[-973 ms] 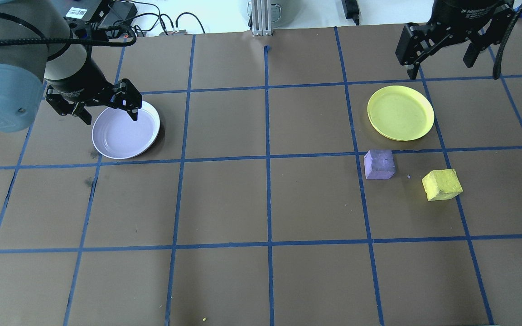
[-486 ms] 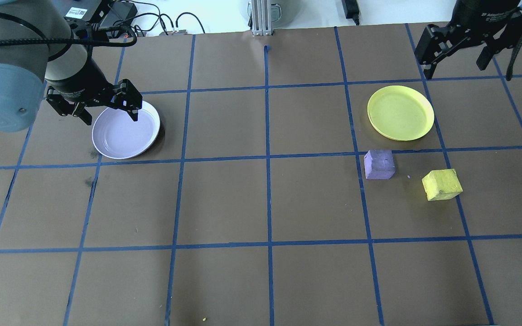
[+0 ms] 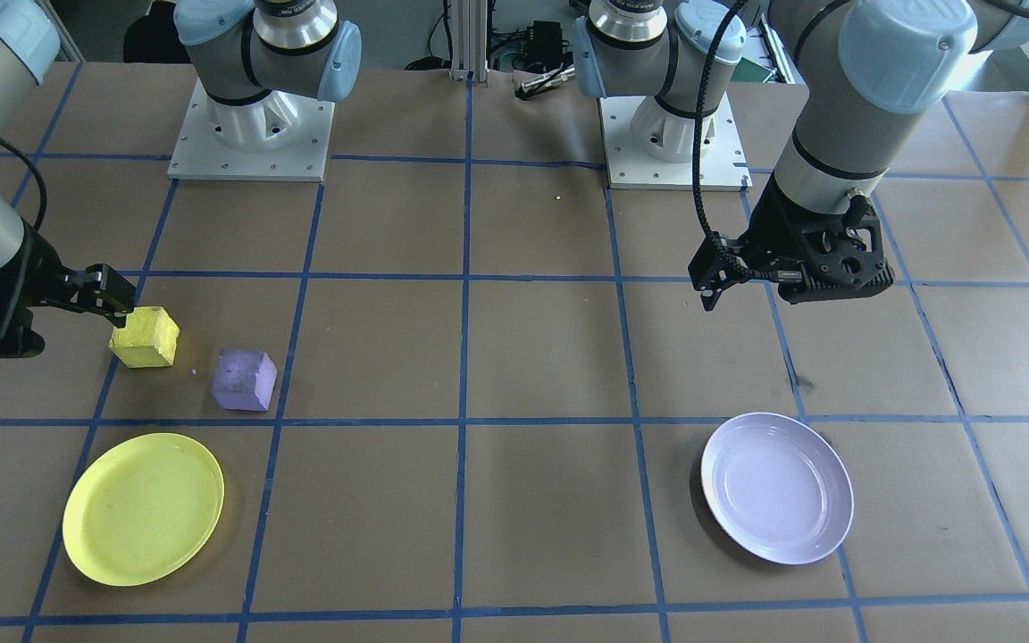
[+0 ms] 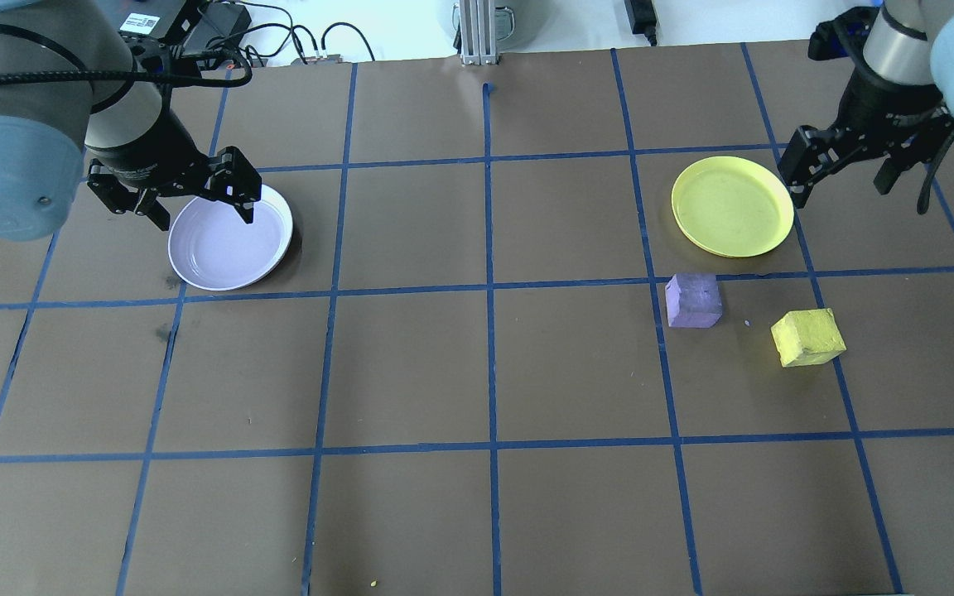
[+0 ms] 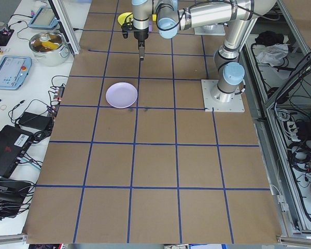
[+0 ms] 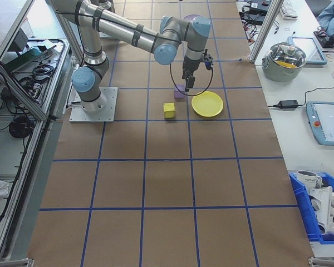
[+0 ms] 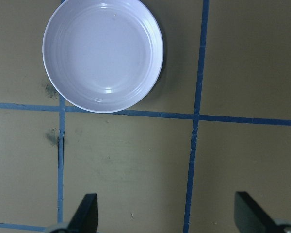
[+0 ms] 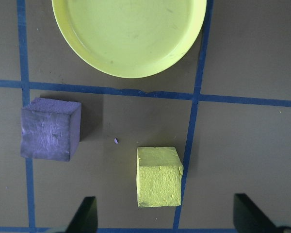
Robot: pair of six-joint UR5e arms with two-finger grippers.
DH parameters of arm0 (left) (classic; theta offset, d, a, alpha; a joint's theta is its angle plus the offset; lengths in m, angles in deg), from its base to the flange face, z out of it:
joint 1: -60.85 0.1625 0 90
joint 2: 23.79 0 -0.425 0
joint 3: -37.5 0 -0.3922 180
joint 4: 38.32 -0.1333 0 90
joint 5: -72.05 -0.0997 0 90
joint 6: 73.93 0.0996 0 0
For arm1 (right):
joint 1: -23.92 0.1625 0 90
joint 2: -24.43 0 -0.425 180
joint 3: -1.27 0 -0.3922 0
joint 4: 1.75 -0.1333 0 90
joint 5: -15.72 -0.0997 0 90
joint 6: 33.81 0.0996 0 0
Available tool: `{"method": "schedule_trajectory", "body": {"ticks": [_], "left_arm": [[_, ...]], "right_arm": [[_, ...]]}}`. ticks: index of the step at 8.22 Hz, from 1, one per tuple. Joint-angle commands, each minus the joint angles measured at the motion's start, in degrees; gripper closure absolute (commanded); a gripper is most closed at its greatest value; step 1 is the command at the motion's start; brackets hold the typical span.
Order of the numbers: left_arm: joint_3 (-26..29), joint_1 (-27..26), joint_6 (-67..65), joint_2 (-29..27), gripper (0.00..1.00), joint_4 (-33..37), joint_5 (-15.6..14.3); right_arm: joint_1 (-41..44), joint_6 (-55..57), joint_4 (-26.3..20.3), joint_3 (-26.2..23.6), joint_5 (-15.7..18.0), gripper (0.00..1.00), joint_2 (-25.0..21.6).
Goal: Sort blocks by color into plates
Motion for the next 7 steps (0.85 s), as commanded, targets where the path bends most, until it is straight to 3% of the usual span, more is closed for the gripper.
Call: {"method": "schedule_trajectory", "body": {"ticks": [1, 4, 6, 7], "left_arm": [[0.0, 0.0, 0.1, -0.1, 0.00, 0.0, -0.1], [-0.5, 0.0, -0.3, -0.2, 0.00, 0.1, 0.1], [-0.9, 0.0, -0.2, -0.2, 0.00, 0.0, 0.2], [-0.9, 0.0, -0.2, -0.2, 0.00, 0.0, 0.2]], "right_arm": [[-1.3, -5.1, 4.8, -7.1, -0.5, 0.08, 0.2], [-5.9, -8.2, 5.7, -11.3, -0.6, 0.06, 0.3], [-6.5, -8.2, 9.2, -14.7, -2.0, 0.05, 0.9], [-6.5, -8.2, 10.3, -15.1, -1.8, 0.00, 1.5]]}}
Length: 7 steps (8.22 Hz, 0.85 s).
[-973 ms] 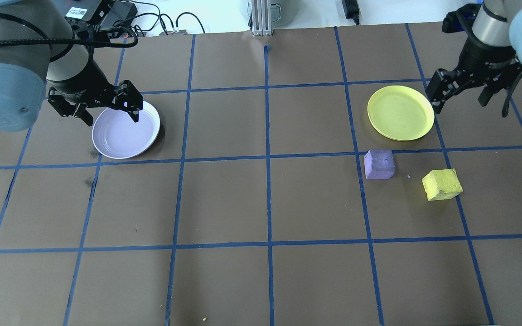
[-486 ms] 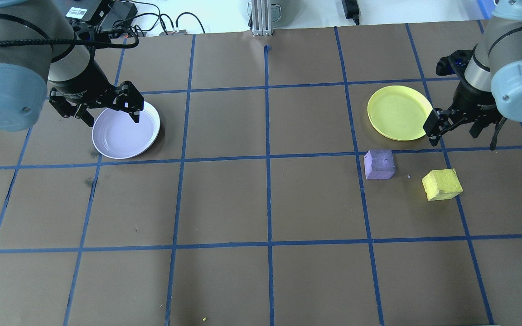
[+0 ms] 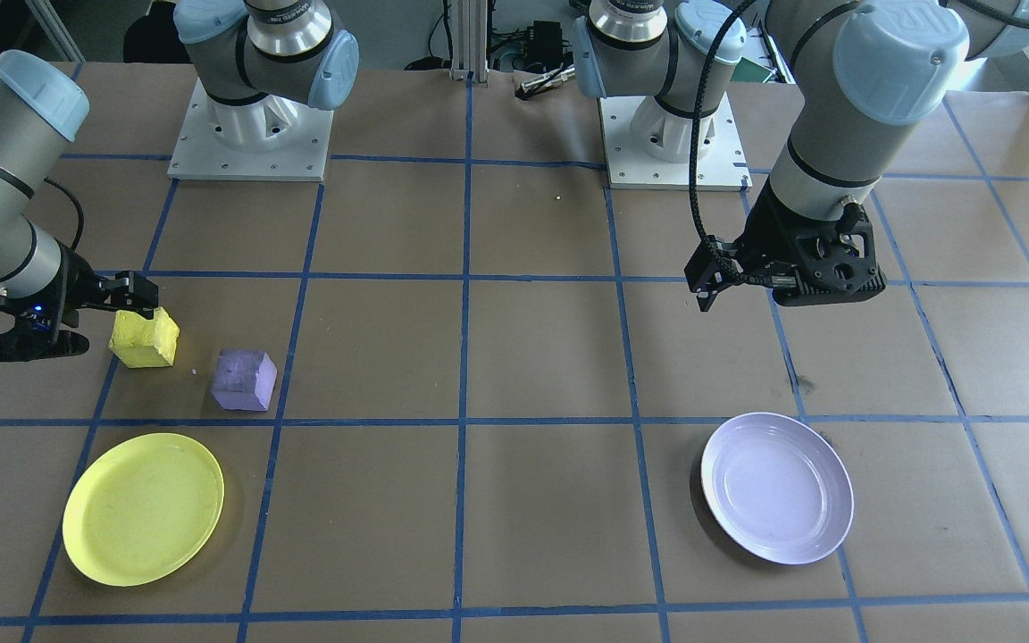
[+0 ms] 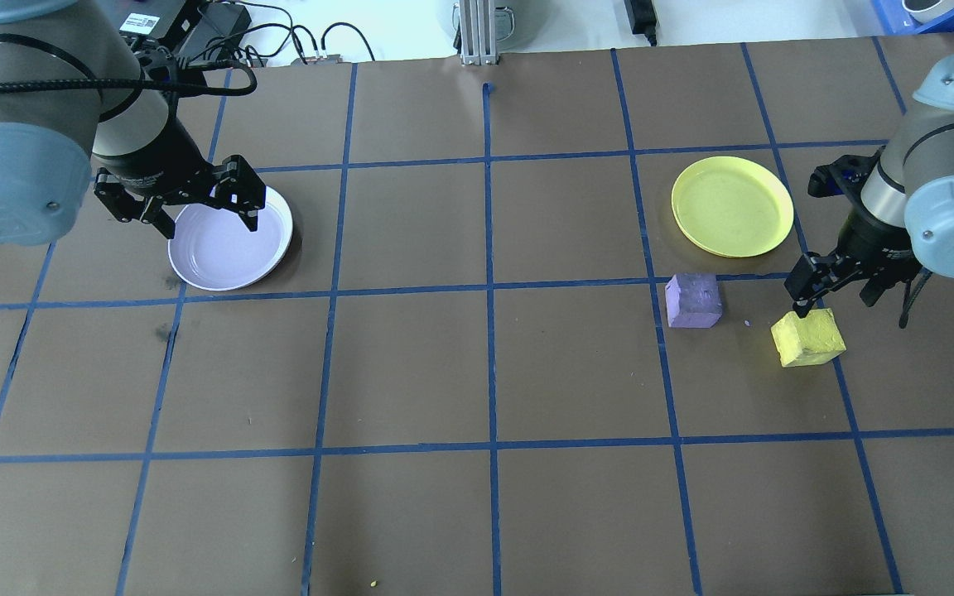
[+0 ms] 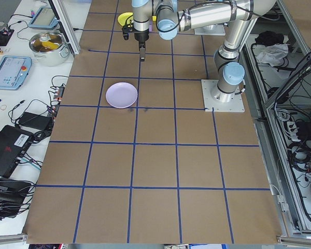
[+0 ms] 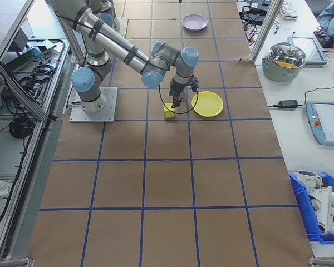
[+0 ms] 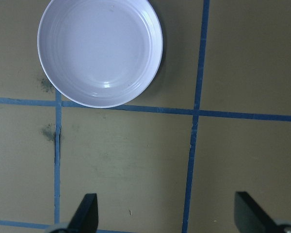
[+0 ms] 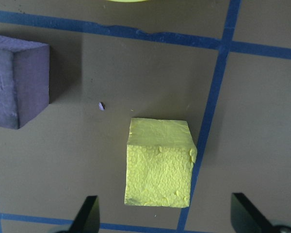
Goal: Sort blocks by color into plates
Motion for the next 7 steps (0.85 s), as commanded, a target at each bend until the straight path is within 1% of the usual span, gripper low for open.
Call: {"method": "schedule_trajectory", "body": {"ticks": [1, 4, 5, 6, 7], "left_arm": [[-0.2, 0.0, 0.0, 0.0, 0.00, 0.0, 0.0], [-0.1, 0.0, 0.2, -0.7, 0.00, -0.3, 0.0], [-0.1, 0.0, 0.2, -0.7, 0.00, -0.2, 0.0], [-0.1, 0.0, 0.2, -0.7, 0.00, -0.2, 0.0], [-0.1, 0.0, 0.2, -0.8, 0.00, -0.2, 0.0]], "right_arm": [[-0.3, 0.2, 2.5, -2.0, -0.4, 0.00, 1.8], [-0.3, 0.5, 4.0, -2.0, -0.1, 0.00, 6.1], [-0.3, 0.6, 6.0, -1.9, -0.4, 0.01, 6.8], [-0.3, -0.1, 7.6, -2.0, 0.2, 0.19, 7.6], [-0.3, 0.6, 7.7, -1.9, 0.6, 0.51, 8.7]]}}
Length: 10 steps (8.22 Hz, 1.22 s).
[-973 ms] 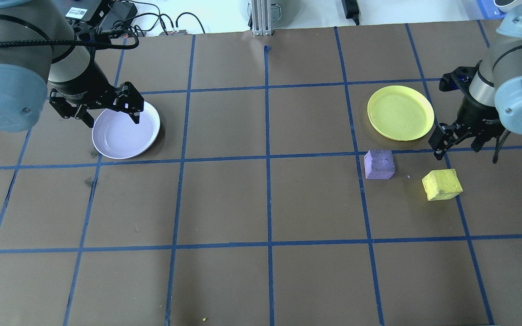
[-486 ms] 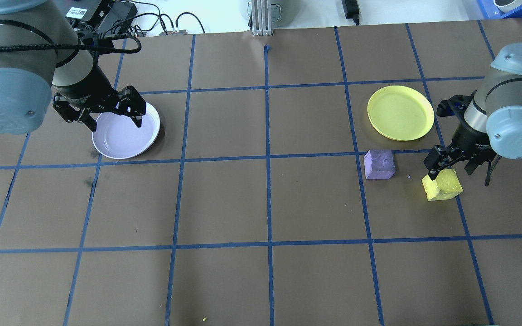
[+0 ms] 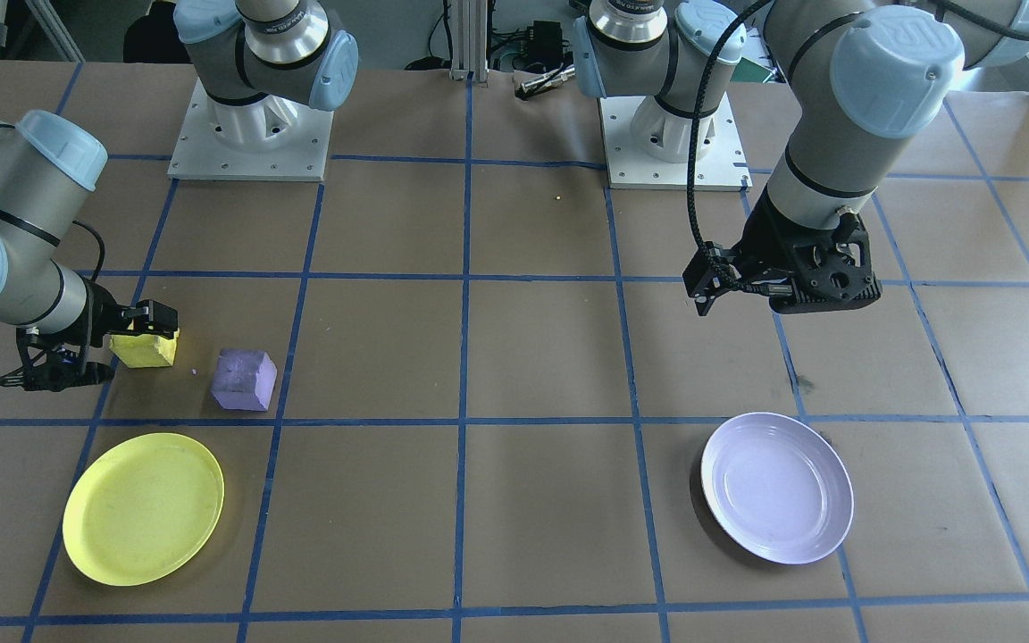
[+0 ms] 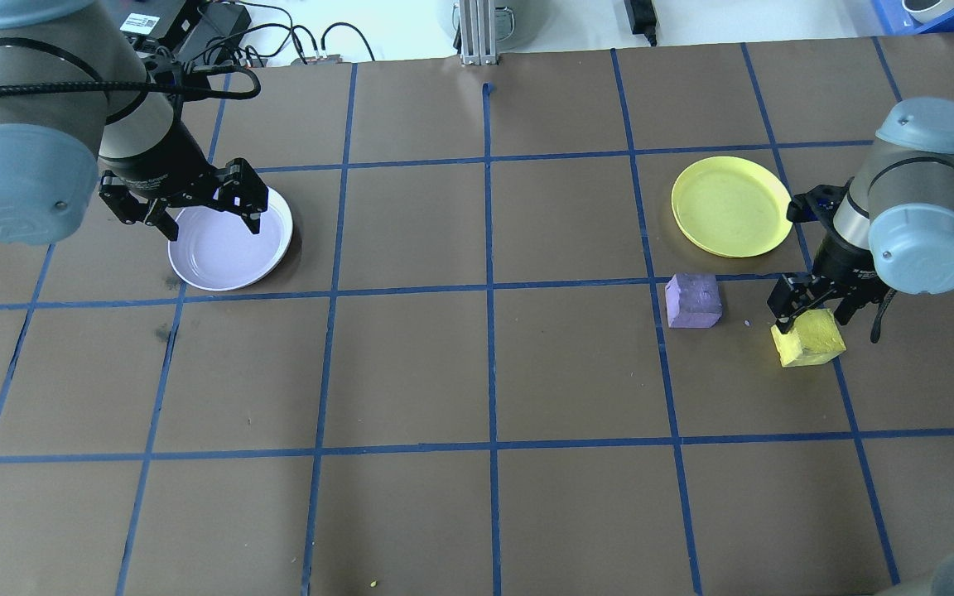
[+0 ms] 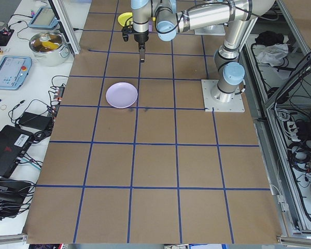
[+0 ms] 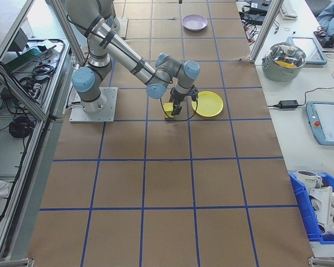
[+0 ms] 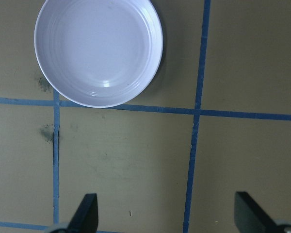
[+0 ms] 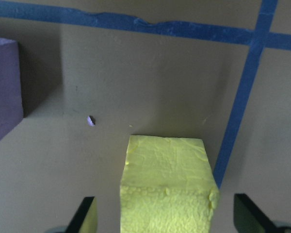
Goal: Sort blocks by color into plates
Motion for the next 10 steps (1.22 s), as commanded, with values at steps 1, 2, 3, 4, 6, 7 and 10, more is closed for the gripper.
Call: {"method": "schedule_trajectory", "body": {"ticks": [1, 2, 3, 4, 6, 7, 10], "left_arm": [[0.0, 0.0, 0.0, -0.1, 0.00, -0.1, 0.0], [0.0, 0.0, 0.0, -0.1, 0.00, -0.1, 0.0], [0.0, 0.0, 0.0, -0.1, 0.00, -0.1, 0.0], [0.0, 0.0, 0.0, -0.1, 0.00, -0.1, 0.0], [0.0, 0.0, 0.1, -0.1, 0.00, 0.0, 0.0], [0.0, 0.0, 0.1, -0.1, 0.00, -0.1, 0.0], [0.0, 0.0, 0.1, -0.1, 0.00, 0.0, 0.0]], "right_arm": [[0.0, 0.8, 1.7, 0.9, 0.9, 0.73, 1.9], [0.0, 3.4, -1.0, 2.0, 0.7, 0.91, 1.4], [0.3, 5.3, -4.5, 5.6, -1.2, 1.00, 1.0], [0.9, 5.9, -10.0, 12.3, -2.0, 1.00, 1.3], [6.0, 8.1, -14.0, 29.8, -1.7, 0.98, 6.7], [9.5, 8.1, -13.9, 38.4, -0.9, 0.94, 12.0], [14.9, 8.2, -11.3, 47.0, -4.5, 0.92, 23.0]]}}
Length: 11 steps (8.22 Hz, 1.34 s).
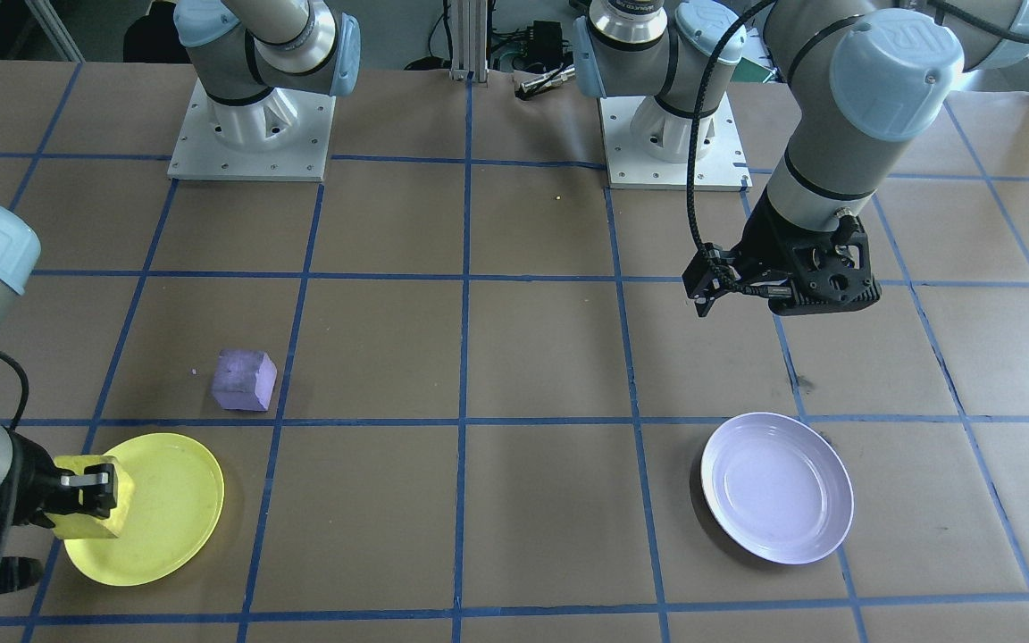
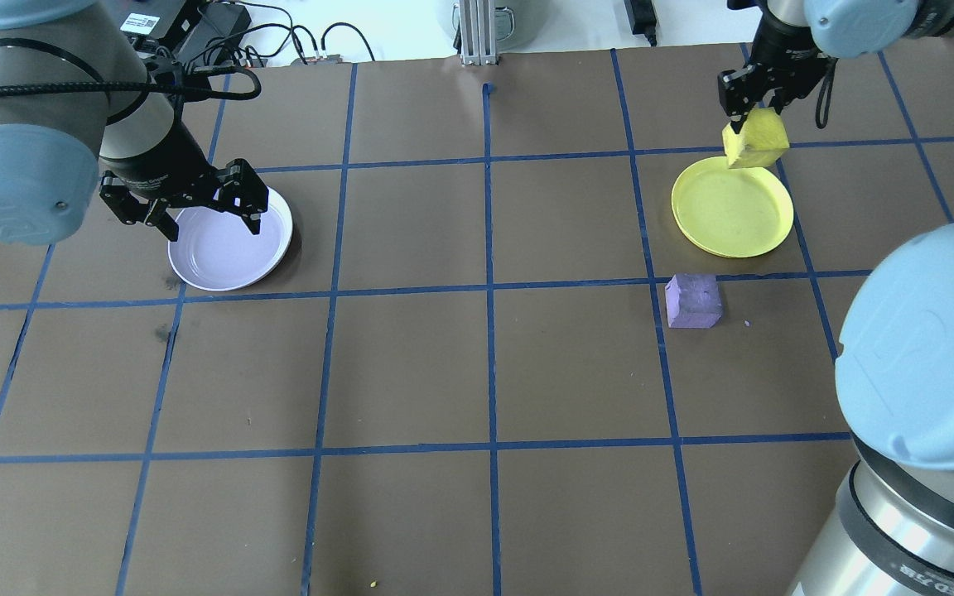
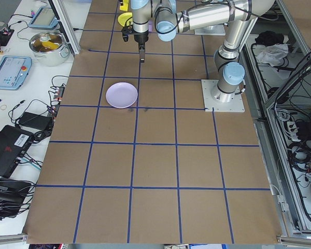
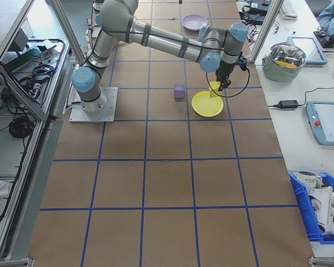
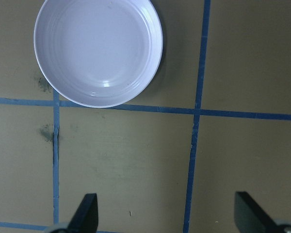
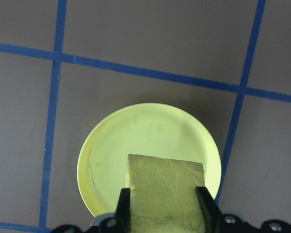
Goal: Sort blocks by color into plates
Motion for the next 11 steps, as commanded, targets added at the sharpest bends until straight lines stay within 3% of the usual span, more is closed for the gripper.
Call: {"method": "schedule_trajectory", "body": {"ticks": [1, 2, 3, 5, 6, 7, 11], "left_arm": [[0.0, 0.0, 0.0, 0.0, 0.00, 0.0, -0.1], [0.0, 0.0, 0.0, 0.0, 0.00, 0.0, -0.1], [0.0, 0.0, 0.0, 0.0, 0.00, 0.0, -0.1], [0.0, 0.0, 0.0, 0.0, 0.00, 0.0, -0.1], [0.0, 0.0, 0.0, 0.0, 0.00, 0.0, -0.1], [0.0, 0.0, 0.0, 0.0, 0.00, 0.0, -0.1], [0.2, 0.0, 0.0, 0.0, 0.00, -0.2, 0.0]], "right_arm": [[2.4, -0.1, 2.0, 3.5, -1.6, 0.91, 6.5], [2.3, -0.4, 1.1, 2.1, -1.4, 0.91, 6.6], [1.8, -0.5, 0.5, -0.2, 0.8, 0.82, 6.2], [1.1, -0.4, 0.1, -2.7, 1.7, 0.81, 6.4], [1.1, -0.4, -1.9, -3.0, 2.8, 0.53, 6.2], [0.9, -0.1, -1.9, -3.4, 3.9, 0.01, 6.2], [0.8, 0.0, -2.3, -3.3, 3.6, 0.00, 5.6]]}}
